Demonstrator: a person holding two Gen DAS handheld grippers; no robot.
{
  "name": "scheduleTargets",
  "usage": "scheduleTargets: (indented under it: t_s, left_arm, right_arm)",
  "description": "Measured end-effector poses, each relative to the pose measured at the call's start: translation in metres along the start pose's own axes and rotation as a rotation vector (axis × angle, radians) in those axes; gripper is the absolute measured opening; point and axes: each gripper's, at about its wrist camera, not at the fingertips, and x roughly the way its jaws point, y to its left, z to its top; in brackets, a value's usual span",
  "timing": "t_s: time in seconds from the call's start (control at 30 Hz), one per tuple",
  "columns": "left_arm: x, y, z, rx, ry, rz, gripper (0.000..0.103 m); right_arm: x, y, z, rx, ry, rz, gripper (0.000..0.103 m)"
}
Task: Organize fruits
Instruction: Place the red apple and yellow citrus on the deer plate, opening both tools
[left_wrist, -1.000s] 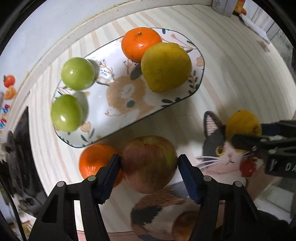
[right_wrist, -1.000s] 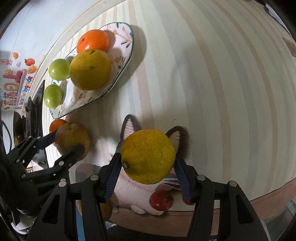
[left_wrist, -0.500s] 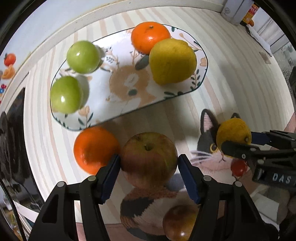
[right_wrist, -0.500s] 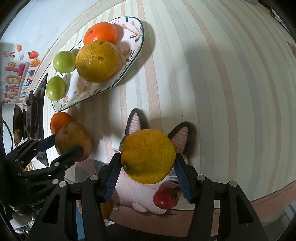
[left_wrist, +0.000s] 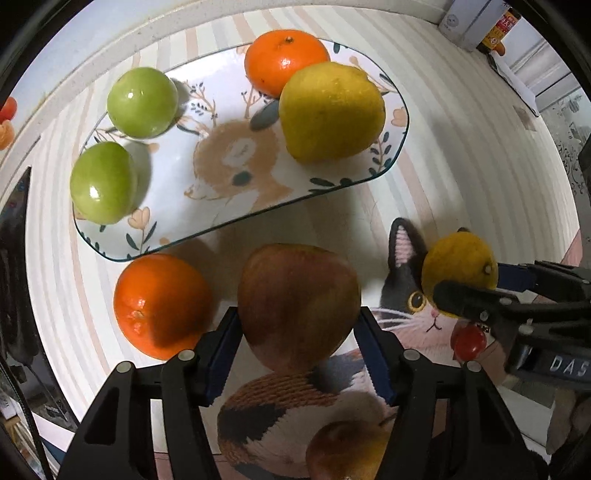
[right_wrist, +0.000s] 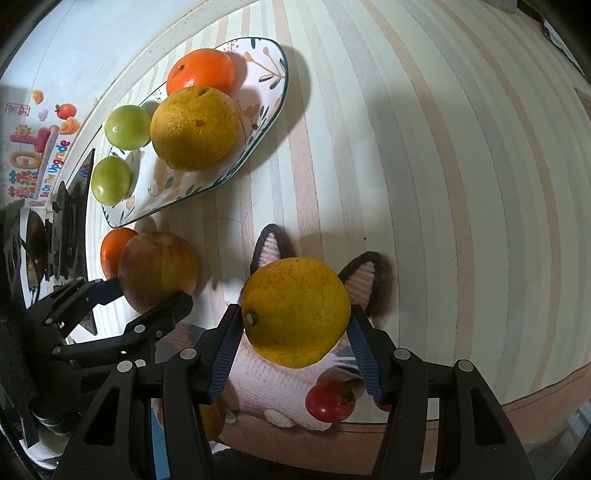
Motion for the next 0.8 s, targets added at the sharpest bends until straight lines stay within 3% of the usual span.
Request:
scheduleTargets:
  t_s: [0.23,0.53,0.67,0.8]
  left_arm:
    - [0.004,-0.013,0.010,0.035,0.008,-0.002,0.060]
    - [0.011,0.008,0.034,-0.072,0.049,-0.081,0.061]
    - [0.006,0.011,0.033,-0.076,0.024,-0.069,0.061]
    - [0.001,0.002,0.020,-0.045,-0.017,-0.011,0.060]
  right_arm:
    - [0.001,-0.002,0.006,0.022,0.002,0.027,0.061]
    - [0.007,0.001,0.009,0.039,0.019,0.029,0.061]
    - [0.007,0.007,0.007,0.017,0.006,0.000,0.060]
    - [0.005,0.010,0.003,0.002,-0.014,-0.030,0.060]
